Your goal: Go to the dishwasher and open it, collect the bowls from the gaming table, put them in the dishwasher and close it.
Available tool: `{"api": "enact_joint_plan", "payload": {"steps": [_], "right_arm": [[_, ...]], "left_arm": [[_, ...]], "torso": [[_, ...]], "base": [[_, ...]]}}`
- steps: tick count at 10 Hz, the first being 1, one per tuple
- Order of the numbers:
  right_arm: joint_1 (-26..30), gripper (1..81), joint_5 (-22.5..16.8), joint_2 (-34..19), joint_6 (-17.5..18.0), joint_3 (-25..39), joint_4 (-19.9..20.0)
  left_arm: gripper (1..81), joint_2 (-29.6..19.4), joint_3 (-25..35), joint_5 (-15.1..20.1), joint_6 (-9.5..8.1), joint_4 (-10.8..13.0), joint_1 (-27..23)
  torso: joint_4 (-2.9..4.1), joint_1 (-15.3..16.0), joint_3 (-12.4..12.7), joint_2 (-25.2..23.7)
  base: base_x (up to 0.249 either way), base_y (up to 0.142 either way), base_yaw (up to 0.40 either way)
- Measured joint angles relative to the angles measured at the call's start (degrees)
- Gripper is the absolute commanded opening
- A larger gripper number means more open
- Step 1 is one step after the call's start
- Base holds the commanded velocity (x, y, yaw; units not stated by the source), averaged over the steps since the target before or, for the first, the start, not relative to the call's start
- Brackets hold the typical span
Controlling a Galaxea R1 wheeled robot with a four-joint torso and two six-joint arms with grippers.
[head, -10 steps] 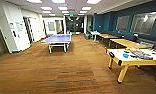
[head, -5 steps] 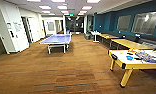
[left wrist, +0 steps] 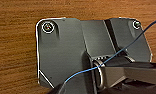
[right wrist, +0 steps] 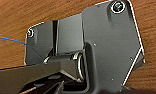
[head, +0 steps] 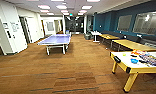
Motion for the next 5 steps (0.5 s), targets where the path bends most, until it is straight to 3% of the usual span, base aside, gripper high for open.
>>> {"api": "enact_joint_plan", "payload": {"steps": [5], "right_arm": [[0.0, 81.1, 0.0, 0.0, 0.0, -0.1, 0.0]], "left_arm": [[81.1, 0.0, 0.0, 0.0, 0.0, 0.0, 0.0]], "torso": [[0.0, 0.0, 0.0, 0.0]], "base": [[0.279, 0.0, 0.0]]}}
